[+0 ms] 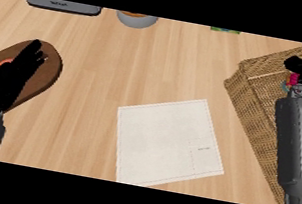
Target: Pick the cupcake from the placemat and place it in the basket
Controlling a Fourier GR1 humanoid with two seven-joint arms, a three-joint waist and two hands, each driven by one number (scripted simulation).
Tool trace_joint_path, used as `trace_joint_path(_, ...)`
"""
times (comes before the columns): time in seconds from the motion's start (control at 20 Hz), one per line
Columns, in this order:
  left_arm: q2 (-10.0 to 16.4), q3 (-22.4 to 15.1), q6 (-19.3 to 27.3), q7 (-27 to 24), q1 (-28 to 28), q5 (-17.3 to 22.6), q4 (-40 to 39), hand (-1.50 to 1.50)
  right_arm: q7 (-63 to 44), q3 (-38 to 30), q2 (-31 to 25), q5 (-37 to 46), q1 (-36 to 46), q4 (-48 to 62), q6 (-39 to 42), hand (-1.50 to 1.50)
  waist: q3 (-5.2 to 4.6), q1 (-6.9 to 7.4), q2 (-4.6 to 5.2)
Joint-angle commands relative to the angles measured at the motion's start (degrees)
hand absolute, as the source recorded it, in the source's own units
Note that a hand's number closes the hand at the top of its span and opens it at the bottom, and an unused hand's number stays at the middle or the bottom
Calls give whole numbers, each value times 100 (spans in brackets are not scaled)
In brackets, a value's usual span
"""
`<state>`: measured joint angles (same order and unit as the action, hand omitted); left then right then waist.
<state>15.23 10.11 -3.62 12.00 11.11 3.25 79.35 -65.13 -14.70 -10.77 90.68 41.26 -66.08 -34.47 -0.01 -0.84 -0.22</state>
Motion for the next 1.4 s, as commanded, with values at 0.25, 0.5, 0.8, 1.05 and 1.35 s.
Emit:
trace_joint_path(0.25,-68,-52,-44,-212,-17,-117,-175,0,-114,-431,74,-267,-423,-905,-495,-150,1,75,28)
trace_joint_path(0.5,68,70,-15,206,134,16,95,0,-190,-854,543,43,-984,-2447,-1077,-150,3,-58,-25)
trace_joint_path(0.8,90,85,-137,135,-252,77,367,0,21,-1020,1058,-347,-1838,-4741,-541,-150,-1,-103,-76)
trace_joint_path(1.05,108,184,-32,191,-62,60,127,0,-236,-324,1072,-1211,-3653,-6525,171,-150,0,-168,-56)
trace_joint_path(1.35,58,180,-70,170,-155,110,229,0,-25,131,1077,-2510,-5797,-8142,470,-150,5,-138,-41)
